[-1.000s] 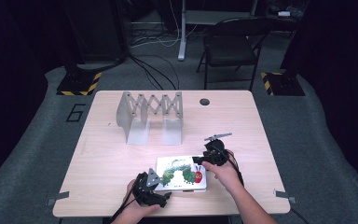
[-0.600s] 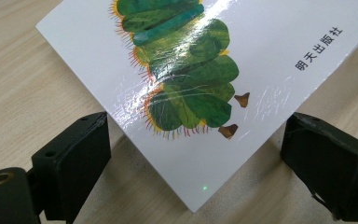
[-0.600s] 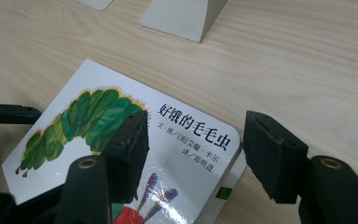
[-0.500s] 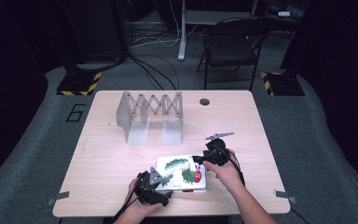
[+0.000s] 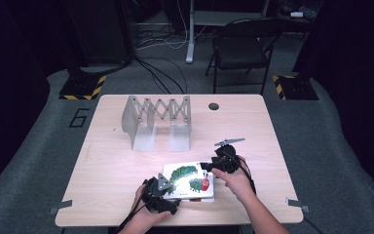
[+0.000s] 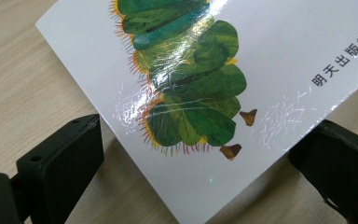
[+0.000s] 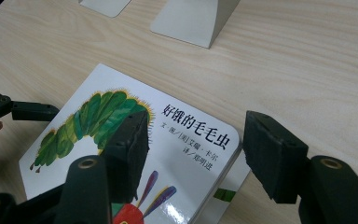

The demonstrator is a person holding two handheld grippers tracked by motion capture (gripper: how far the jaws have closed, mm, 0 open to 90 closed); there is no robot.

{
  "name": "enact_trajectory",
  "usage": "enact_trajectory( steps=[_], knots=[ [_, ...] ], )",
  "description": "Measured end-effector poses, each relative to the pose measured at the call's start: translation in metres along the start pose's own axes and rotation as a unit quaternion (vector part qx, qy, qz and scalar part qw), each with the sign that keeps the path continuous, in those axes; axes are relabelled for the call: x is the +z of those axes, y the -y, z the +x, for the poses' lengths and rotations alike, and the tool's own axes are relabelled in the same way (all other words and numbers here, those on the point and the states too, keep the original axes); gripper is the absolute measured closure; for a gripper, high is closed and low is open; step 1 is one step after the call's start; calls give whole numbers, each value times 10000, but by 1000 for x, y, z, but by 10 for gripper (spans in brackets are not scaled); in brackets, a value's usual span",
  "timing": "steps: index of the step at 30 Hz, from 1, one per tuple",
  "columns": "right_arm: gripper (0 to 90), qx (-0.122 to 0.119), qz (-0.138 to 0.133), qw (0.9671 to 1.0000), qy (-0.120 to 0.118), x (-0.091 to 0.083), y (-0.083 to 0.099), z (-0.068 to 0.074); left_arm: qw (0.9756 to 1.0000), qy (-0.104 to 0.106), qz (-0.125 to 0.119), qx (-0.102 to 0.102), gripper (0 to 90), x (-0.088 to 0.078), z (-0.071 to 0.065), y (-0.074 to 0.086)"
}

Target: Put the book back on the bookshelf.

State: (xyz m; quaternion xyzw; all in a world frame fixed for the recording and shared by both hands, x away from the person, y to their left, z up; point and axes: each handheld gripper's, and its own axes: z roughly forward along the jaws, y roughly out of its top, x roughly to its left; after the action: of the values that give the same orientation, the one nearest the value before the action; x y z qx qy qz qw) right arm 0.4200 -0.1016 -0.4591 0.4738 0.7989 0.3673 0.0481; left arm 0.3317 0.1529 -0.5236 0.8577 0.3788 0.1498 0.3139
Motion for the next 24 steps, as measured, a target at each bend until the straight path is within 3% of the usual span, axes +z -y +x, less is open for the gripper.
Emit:
enact_trajectory(
  steps=[4, 12, 24],
  knots=[
    [404, -22, -21, 10000, 2, 0, 0, 0, 10000, -53, 8, -18, 24, 0, -1, 0],
    [406, 9, 8, 10000, -64, 1, 0, 2, 9985, -278, -154, 450, 29, -2, -7, -1],
    [406, 39, 50, 10000, -53, 2, 1, 1, 9963, -428, -244, 708, 66, -4, -12, 0]
  ],
)
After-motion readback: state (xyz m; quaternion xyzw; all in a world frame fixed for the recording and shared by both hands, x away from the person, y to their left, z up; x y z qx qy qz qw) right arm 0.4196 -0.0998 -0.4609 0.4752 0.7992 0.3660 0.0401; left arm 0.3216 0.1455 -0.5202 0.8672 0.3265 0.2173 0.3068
